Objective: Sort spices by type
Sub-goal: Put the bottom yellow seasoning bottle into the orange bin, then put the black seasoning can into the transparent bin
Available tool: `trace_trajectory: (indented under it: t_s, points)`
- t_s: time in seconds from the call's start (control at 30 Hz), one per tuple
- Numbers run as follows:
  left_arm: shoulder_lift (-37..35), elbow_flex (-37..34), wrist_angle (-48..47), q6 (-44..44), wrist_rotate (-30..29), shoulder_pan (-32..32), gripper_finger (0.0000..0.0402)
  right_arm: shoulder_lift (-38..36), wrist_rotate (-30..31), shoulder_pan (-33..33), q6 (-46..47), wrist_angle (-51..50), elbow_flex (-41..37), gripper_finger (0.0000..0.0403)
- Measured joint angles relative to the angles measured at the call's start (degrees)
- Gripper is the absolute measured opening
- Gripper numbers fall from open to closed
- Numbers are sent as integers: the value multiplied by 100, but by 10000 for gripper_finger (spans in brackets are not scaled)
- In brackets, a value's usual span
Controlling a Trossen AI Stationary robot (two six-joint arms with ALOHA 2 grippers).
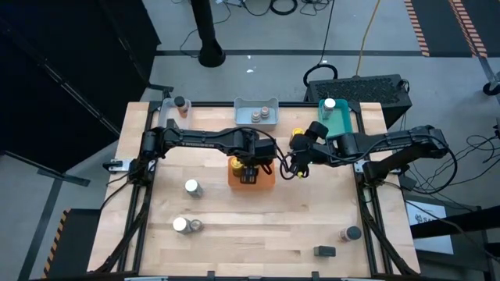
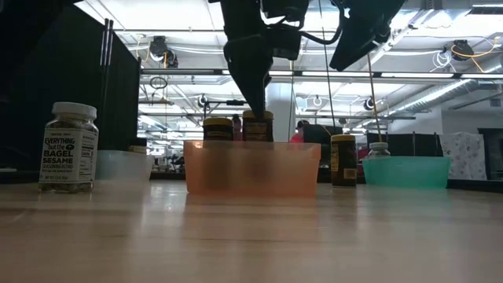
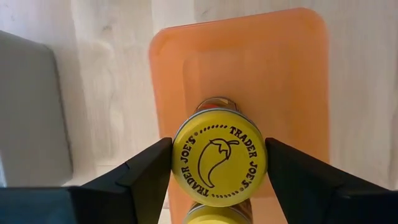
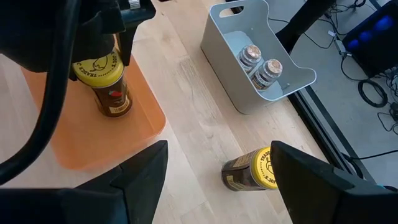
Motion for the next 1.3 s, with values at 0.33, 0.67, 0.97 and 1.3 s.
trace_trajectory:
  t_s: [0.33,0.67,0.97,1.3]
  points:
    - [0,0,60,13,-209,19,301,0,23,-1,1,2,2,265]
    - [-958,23,921,126,-326,-55,302,0,50,-7,11,-37,4,265]
    - [-2708,-1420,2198,21,-952,-663,302,2,196,95,226,-240,-18,265]
    - [-4404,-4156,3846,-876,-1332,-1666,302,0,197,151,237,166,-39,265]
